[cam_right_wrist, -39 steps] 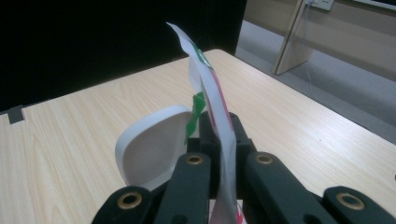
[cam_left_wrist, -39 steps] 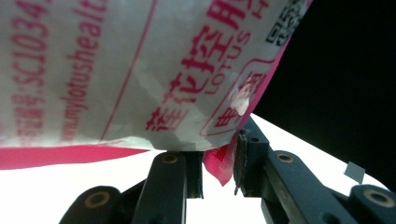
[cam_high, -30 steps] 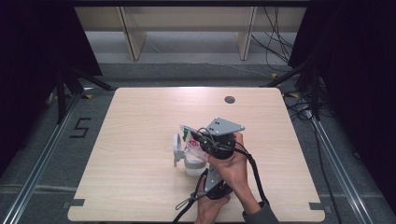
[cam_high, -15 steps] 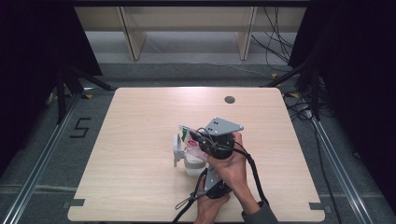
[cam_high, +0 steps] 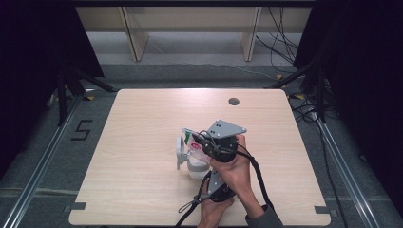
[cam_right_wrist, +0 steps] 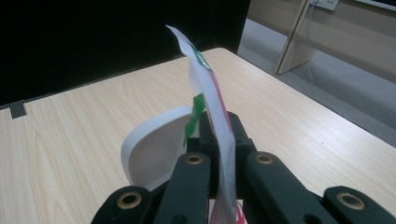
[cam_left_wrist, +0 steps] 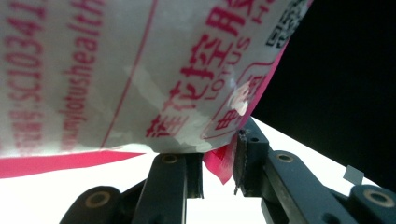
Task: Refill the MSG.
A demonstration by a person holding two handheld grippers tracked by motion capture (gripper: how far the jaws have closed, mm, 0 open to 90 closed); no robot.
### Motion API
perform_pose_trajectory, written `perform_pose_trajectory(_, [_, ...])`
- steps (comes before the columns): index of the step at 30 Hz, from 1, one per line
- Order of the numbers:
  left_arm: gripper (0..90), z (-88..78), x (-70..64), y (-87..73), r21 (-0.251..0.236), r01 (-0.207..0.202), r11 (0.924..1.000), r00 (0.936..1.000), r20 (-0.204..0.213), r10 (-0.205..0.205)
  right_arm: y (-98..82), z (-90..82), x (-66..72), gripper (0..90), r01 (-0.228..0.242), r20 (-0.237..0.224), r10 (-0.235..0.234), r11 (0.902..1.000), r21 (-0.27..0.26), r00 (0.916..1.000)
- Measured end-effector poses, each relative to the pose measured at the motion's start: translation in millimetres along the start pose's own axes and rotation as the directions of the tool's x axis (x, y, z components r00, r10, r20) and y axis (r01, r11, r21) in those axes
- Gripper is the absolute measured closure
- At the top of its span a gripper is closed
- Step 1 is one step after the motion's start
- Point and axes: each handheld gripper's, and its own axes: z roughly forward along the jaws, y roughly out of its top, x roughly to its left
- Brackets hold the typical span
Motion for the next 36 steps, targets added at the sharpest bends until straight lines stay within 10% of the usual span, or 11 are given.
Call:
perform_pose_trajectory(9, [75.2, -2.6, 2.8, 0.6, 0.042, -0.053, 0.9977, 0.9986, 0.007, 0.053, 0.1, -0.3, 0.2, 89.7, -0.007, -0.005, 0.007, 1.0000, 0.002, 1.0000])
perform_pose_trajectory(36, [75.2, -0.5, 0.2, -0.2, -0.002, 0.007, 1.0000, 1.0000, 0.000, -0.007, -0.1, 1.2, 2.2, 89.4, -0.002, -0.010, 0.002, 1.0000, 0.008, 0.9999])
